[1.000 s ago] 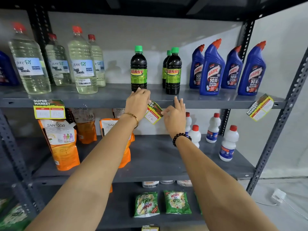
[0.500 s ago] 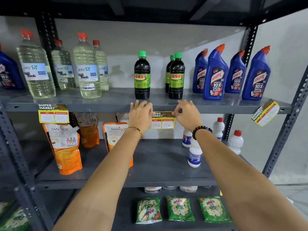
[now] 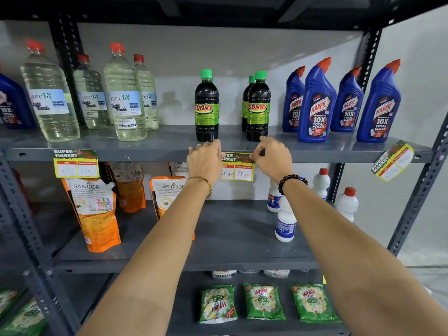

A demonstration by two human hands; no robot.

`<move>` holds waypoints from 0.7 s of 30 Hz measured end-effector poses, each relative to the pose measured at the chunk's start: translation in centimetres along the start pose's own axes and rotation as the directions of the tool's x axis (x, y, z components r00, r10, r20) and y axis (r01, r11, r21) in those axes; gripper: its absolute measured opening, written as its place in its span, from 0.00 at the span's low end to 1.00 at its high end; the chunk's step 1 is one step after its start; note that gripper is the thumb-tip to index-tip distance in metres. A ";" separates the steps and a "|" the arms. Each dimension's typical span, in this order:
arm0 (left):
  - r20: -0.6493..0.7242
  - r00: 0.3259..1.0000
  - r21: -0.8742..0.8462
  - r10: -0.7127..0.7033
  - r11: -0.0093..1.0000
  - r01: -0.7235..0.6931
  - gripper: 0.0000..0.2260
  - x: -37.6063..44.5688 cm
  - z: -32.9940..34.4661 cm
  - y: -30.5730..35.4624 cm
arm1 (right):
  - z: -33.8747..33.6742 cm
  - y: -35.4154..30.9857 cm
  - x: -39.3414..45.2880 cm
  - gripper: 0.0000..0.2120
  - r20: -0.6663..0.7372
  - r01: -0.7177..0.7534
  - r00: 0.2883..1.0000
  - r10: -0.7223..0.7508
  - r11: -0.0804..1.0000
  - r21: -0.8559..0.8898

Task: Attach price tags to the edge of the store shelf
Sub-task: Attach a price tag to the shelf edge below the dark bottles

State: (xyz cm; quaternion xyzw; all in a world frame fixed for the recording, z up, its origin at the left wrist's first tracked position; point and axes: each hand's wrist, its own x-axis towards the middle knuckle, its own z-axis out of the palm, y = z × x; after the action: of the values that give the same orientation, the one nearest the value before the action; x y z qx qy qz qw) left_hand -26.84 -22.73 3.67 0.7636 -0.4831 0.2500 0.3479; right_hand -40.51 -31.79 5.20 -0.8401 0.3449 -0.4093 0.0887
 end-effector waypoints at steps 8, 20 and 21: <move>0.001 1.000 0.013 -0.009 1.000 0.009 0.07 0.0 0.2 0.1 | -0.2 -0.3 0.0 0.05 -0.006 0.002 1.000 -0.002 1.000 -0.009; 0.043 0.999 0.000 0.011 1.000 -0.011 0.07 -0.2 -0.3 0.0 | -0.2 0.1 0.3 0.05 0.080 0.009 0.997 -0.008 1.000 -0.023; 0.046 0.999 0.000 0.013 1.000 -0.013 0.07 -0.2 -0.5 0.1 | -0.2 0.1 0.4 0.05 0.084 0.012 0.996 -0.010 1.000 -0.022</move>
State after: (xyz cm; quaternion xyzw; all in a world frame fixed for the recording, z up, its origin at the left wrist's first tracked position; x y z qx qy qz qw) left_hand -27.01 -22.27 3.82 0.7660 -0.4958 0.2347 0.3352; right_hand -40.51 -32.06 5.51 -0.8594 0.3406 -0.3702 0.0915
